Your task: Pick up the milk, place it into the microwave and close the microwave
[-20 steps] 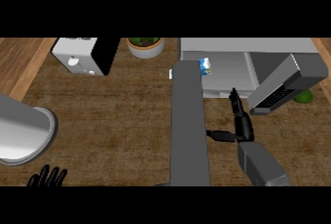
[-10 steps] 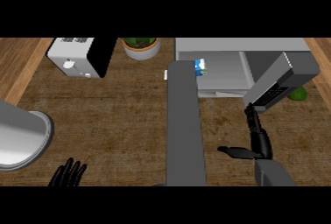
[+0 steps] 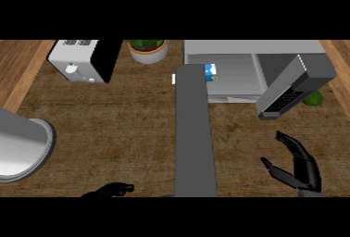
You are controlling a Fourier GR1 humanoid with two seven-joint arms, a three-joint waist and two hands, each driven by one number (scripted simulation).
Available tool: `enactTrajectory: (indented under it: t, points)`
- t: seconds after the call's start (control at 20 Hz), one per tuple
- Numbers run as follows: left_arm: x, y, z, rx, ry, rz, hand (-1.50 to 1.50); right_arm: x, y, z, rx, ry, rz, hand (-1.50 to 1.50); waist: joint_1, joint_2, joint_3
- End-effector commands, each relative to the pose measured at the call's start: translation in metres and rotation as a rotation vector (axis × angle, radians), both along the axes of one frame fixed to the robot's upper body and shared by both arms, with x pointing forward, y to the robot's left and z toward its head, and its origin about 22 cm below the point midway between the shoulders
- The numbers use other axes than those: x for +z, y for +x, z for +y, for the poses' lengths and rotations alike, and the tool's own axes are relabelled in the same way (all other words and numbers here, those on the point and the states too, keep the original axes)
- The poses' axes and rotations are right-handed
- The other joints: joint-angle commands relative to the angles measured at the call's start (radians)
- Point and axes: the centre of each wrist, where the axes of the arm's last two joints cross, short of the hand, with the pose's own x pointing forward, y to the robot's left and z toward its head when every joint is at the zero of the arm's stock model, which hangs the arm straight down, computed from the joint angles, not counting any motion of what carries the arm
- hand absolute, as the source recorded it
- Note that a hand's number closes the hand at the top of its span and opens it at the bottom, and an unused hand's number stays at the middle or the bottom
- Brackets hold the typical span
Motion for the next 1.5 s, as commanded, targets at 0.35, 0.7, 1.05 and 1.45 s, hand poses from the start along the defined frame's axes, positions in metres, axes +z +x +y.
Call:
enactTrajectory:
  t: [0.35,0.7,1.05,1.45]
  points:
    - [-0.011,0.038,-0.060,-0.033,0.080,0.005,1.50,0.012,-0.054,-0.060,-0.087,0.078,-0.067,-1.50,0.009,0.002,0.001]
    - [-0.011,0.101,-0.074,-0.124,0.234,-0.043,1.50,0.024,-0.070,-0.089,-0.075,0.099,-0.072,-1.50,-0.002,0.004,0.001]
    - [-0.035,0.100,-0.124,-0.443,0.411,0.116,1.50,0.027,-0.084,-0.100,-0.053,0.096,-0.082,-1.50,-0.016,0.007,0.002]
    - [-0.050,0.096,-0.171,-0.524,0.474,0.072,1.50,0.044,-0.058,-0.097,0.024,0.086,-0.131,-1.50,-0.041,0.010,-0.001]
